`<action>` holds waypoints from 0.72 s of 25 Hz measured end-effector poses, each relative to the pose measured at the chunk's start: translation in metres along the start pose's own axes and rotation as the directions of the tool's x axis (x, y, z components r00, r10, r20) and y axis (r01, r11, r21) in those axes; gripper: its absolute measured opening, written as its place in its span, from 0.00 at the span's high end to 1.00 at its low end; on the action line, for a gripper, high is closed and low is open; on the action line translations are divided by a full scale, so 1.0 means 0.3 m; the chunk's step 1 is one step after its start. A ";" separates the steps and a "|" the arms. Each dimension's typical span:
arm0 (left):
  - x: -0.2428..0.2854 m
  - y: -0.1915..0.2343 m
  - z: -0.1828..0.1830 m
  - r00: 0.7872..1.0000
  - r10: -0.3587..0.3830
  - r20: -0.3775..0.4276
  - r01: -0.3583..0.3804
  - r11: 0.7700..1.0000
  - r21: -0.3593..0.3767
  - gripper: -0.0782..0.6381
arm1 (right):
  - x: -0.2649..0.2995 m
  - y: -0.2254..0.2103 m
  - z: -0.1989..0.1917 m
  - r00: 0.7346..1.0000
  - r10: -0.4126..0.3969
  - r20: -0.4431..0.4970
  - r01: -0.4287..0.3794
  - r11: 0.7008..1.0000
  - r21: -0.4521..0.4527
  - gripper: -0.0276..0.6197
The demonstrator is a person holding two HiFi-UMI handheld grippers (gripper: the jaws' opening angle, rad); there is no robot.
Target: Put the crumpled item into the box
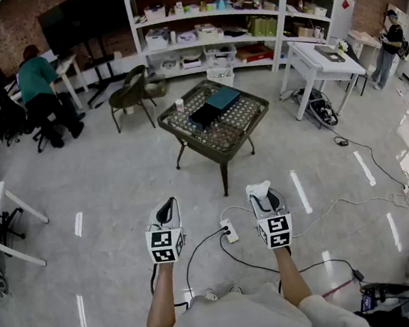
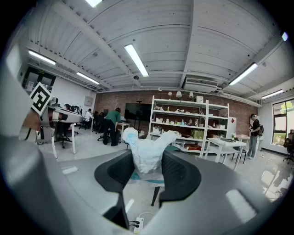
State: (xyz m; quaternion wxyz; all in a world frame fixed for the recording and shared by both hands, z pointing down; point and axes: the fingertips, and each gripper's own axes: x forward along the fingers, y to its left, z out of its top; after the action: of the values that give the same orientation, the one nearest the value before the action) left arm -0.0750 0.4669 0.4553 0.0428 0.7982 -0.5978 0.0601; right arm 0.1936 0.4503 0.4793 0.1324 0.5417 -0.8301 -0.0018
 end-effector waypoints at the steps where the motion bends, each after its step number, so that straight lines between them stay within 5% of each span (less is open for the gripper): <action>1: 0.002 -0.008 -0.006 1.000 0.001 -0.002 -0.001 1.000 -0.001 0.88 | 0.000 -0.005 -0.007 1.000 0.003 0.002 -0.003 1.000 -0.001 0.70; 18: 0.080 -0.106 -0.027 1.000 0.029 -0.013 -0.028 0.999 0.018 0.88 | 0.046 -0.087 -0.042 0.997 0.071 0.019 -0.071 0.997 -0.004 0.70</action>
State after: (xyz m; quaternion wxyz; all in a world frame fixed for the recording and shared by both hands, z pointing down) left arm -0.0382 0.4542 0.4669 0.0388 0.7896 -0.6083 0.0715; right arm 0.2146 0.4290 0.4907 0.1256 0.5116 -0.8500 -0.0037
